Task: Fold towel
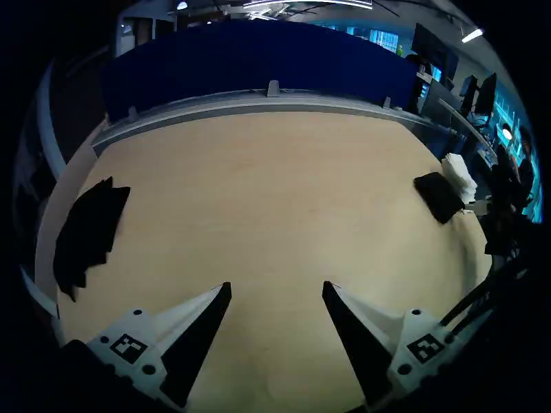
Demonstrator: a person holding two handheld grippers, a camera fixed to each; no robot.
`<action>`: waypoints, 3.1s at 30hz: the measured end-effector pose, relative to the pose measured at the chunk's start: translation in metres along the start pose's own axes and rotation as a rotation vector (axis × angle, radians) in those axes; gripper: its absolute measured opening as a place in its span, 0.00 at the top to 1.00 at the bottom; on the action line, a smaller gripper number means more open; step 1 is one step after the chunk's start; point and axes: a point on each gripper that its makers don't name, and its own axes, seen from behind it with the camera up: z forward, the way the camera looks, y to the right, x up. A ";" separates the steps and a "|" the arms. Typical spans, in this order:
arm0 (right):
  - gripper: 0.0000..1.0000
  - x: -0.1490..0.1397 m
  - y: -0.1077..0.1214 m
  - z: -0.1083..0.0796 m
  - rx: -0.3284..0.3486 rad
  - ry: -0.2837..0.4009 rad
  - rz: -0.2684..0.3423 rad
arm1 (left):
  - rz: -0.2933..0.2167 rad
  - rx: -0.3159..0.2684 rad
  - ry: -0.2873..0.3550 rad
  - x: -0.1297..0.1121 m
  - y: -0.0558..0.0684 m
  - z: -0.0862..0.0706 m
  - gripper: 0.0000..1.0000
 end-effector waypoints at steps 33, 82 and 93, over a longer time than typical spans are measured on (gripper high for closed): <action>0.03 0.021 -0.080 0.018 0.162 0.069 -0.003 | -0.008 0.009 0.003 -0.003 -0.008 -0.004 0.02; 0.04 0.084 -0.089 0.081 0.161 0.055 -0.025 | -0.028 0.045 -0.002 0.000 -0.027 -0.003 0.02; 0.04 0.094 -0.097 0.031 0.165 0.130 0.006 | -0.035 0.029 0.023 0.006 -0.028 -0.003 0.02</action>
